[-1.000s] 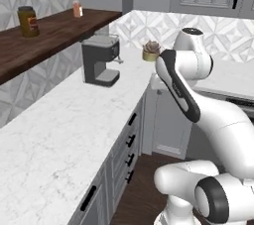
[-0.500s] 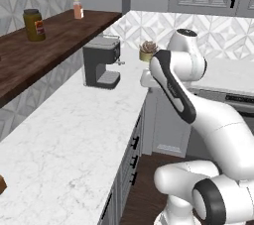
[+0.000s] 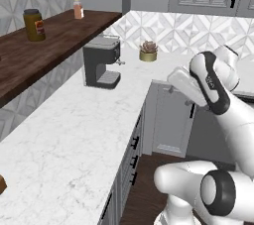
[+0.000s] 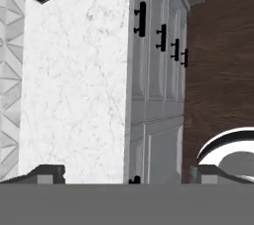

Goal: Take a straw from the drawer in front and place it inside the glass cup on the dining counter.

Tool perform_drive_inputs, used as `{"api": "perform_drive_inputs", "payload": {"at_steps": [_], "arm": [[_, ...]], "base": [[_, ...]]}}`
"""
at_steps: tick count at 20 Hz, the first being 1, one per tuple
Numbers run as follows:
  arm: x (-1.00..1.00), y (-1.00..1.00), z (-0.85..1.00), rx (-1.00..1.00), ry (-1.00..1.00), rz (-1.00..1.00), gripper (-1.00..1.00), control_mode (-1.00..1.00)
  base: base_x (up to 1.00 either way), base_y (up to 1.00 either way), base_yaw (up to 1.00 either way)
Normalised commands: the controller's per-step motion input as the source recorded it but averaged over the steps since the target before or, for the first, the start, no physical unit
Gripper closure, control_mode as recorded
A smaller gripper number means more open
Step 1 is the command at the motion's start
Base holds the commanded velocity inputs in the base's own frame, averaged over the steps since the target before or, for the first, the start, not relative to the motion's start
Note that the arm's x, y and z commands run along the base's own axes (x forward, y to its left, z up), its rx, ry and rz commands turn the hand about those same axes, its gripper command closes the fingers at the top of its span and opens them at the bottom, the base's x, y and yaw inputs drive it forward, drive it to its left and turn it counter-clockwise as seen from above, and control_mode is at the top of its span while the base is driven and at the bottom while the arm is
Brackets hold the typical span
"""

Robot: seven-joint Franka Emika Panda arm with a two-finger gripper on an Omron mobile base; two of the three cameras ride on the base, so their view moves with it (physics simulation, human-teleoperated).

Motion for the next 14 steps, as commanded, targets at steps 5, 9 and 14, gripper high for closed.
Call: {"api": "perform_drive_inputs", "payload": {"at_steps": [5, 9, 14], "arm": [[0.12, -0.96, -0.8, 0.42, 0.0, -0.09, -1.0, -1.0], [0.56, -0.63, -0.98, 0.33, 0.0, -0.01, -1.0, -1.0], [0.76, -0.12, -0.95, 0.24, 0.0, 0.0, -1.0, -1.0]], "base": [[0.0, 0.0, 0.0], [0.0, 0.0, 0.0], [0.0, 0.0, 0.0]]}}
